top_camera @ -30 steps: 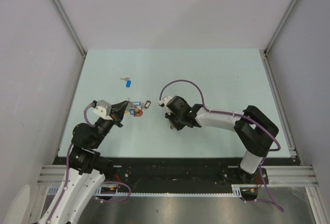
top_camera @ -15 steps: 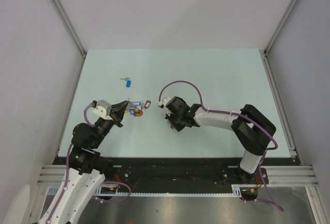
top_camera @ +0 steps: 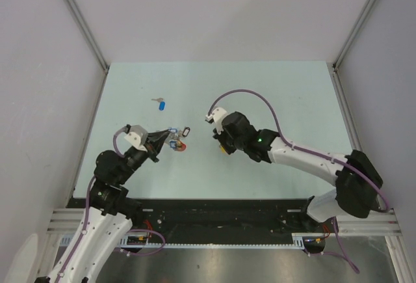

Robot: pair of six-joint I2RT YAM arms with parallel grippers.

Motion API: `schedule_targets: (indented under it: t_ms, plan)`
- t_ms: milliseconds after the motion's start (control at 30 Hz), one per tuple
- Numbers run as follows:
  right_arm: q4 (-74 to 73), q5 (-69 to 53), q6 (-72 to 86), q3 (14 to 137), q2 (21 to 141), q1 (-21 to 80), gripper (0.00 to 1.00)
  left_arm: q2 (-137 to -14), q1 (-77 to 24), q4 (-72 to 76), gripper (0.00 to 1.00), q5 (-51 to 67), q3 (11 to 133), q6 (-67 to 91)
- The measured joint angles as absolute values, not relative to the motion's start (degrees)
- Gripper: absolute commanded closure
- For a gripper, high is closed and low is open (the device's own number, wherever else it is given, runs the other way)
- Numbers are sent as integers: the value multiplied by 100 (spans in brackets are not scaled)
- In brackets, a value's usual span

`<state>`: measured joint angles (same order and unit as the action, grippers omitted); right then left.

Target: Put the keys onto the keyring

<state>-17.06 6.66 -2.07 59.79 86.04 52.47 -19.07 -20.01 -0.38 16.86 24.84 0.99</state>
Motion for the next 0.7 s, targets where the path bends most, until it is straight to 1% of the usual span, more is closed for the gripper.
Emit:
schedule_targets:
  t_ms: [200, 433, 700]
  plan:
    - [-947, 668, -497, 5474, 7542, 5183, 100, -2502, -2003, 32, 100, 2460, 2611, -3]
    - [108, -307, -819, 4501, 6536, 4746, 100, -3481, -2071, 143, 100, 3544, 3214, -106]
    - [419, -1155, -1177, 4204, 5734, 4646, 100, -4427, -2368, 301, 100, 4676, 3677, -392]
